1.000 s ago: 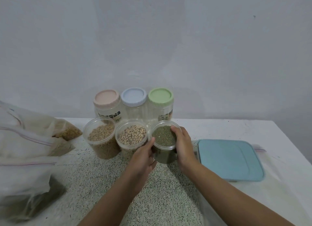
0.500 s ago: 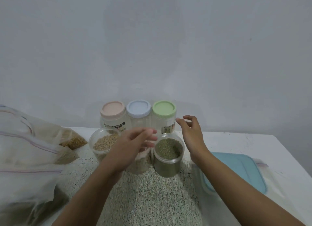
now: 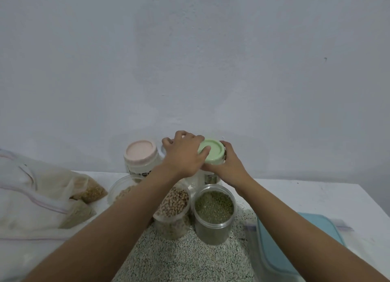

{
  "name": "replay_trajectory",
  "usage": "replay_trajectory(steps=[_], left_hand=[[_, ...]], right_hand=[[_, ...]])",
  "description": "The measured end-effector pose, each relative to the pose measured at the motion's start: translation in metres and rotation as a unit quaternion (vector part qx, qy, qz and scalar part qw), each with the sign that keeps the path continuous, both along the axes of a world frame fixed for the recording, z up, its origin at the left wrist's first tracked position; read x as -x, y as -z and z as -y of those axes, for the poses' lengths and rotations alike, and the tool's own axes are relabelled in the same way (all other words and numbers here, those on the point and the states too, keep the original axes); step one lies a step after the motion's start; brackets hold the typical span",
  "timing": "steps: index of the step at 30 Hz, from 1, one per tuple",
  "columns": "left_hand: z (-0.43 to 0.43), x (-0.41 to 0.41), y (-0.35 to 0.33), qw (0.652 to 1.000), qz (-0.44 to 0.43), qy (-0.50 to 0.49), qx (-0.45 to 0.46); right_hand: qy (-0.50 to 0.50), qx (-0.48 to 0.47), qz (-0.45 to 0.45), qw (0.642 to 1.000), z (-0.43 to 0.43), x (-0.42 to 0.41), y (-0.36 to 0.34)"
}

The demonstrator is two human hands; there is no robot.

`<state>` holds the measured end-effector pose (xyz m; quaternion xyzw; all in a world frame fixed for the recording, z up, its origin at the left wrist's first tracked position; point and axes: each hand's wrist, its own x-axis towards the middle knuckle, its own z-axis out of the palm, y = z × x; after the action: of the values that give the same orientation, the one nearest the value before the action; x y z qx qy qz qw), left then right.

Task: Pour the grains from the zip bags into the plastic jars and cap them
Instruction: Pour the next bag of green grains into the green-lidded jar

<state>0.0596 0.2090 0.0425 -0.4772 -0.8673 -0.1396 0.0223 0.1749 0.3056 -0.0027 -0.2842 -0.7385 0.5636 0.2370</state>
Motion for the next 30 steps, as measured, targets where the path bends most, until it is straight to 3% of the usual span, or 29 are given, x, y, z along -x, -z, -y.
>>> replay_trajectory(steps=[4, 8, 15, 22, 30], left_hand=[[0.000, -0.001, 0.008, 0.999, 0.004, 0.027, -0.022], [0.003, -0.008, -0.003, 0.989, 0.057, 0.047, -0.129], [0.034, -0.021, -0.048, 0.925, 0.167, 0.097, -0.327], [0.093, -0.029, -0.073, 0.873, 0.259, 0.090, -0.404], [0.172, -0.025, -0.072, 0.851, 0.367, 0.059, -0.370]], right_hand=[[0.031, -0.050, -0.009, 0.998, 0.002, -0.003, -0.001], [0.063, -0.090, -0.057, 0.992, 0.006, -0.009, -0.013], [0.079, -0.234, -0.111, 0.963, 0.030, -0.025, -0.056], [0.015, -0.277, -0.143, 0.950, 0.081, -0.039, -0.091], [-0.075, -0.206, -0.136, 0.966, 0.149, -0.030, -0.104]])
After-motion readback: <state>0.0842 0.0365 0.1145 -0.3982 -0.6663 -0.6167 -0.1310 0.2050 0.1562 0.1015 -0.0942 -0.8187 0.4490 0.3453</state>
